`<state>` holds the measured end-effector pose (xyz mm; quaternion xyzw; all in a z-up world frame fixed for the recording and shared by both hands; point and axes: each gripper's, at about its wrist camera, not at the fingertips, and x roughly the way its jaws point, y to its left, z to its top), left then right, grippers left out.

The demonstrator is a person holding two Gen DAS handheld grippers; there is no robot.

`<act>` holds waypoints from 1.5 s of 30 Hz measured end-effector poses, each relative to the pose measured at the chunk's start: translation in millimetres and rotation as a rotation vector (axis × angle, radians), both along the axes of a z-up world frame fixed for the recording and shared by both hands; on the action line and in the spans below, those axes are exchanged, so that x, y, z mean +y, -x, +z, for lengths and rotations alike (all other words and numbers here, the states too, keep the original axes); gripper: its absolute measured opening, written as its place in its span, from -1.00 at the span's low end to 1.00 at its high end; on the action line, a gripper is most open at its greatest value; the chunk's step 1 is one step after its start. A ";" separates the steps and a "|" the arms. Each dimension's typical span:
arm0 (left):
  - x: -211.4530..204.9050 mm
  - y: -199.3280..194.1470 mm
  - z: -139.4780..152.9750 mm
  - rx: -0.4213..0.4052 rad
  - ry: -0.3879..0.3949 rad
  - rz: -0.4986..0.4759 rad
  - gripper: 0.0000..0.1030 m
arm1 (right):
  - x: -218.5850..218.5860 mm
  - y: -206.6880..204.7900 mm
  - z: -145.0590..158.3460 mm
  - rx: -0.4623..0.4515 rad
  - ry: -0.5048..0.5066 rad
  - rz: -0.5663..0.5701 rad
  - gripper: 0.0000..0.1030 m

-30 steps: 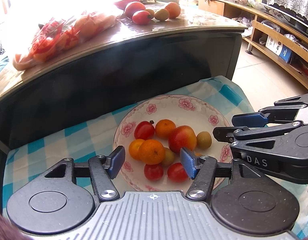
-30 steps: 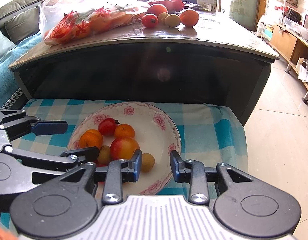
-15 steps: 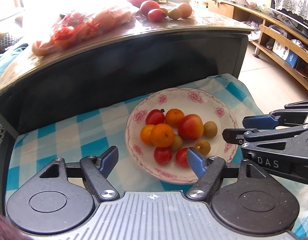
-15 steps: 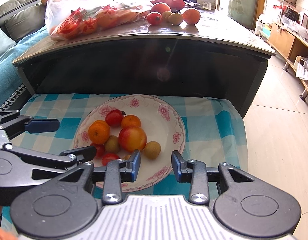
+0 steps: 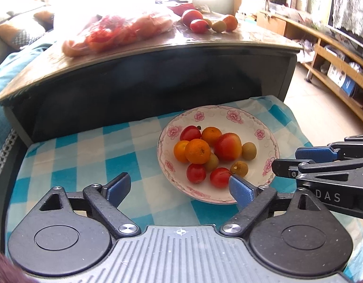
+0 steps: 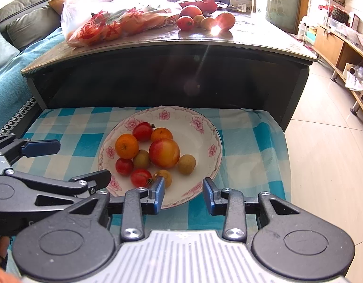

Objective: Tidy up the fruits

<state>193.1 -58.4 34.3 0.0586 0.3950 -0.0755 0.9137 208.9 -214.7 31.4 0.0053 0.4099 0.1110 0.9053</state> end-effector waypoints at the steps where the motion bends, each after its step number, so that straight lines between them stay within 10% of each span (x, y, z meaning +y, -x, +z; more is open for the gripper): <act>1: 2.1 2.3 0.2 -0.001 0.008 0.006 0.88 | 0.1 2.3 1.2 -0.002 -0.002 0.000 -0.26; 45: 41.6 109.1 -1.0 -0.026 0.053 0.084 1.00 | 25.6 116.7 10.0 0.009 -0.012 0.028 -0.12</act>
